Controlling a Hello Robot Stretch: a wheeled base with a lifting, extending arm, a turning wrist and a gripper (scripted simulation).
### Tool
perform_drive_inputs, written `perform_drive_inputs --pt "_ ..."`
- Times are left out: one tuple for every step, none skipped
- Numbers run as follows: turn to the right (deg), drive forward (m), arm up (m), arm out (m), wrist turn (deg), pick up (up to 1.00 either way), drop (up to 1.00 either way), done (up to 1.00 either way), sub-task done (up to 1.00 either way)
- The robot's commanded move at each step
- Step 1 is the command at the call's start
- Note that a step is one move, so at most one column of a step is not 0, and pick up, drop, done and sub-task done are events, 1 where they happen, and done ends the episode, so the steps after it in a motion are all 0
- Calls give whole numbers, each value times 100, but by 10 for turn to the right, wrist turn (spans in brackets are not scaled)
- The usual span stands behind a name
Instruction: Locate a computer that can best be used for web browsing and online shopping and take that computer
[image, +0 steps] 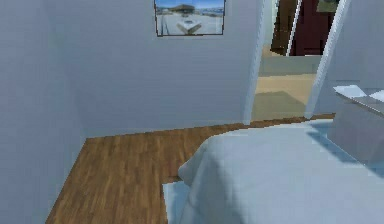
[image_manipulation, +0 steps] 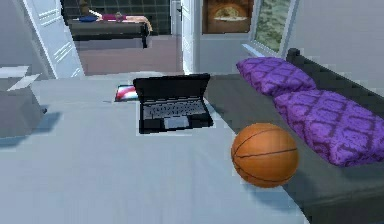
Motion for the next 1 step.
perform_drive_inputs --pt "0 0 36 0 0 0 0 0 0"
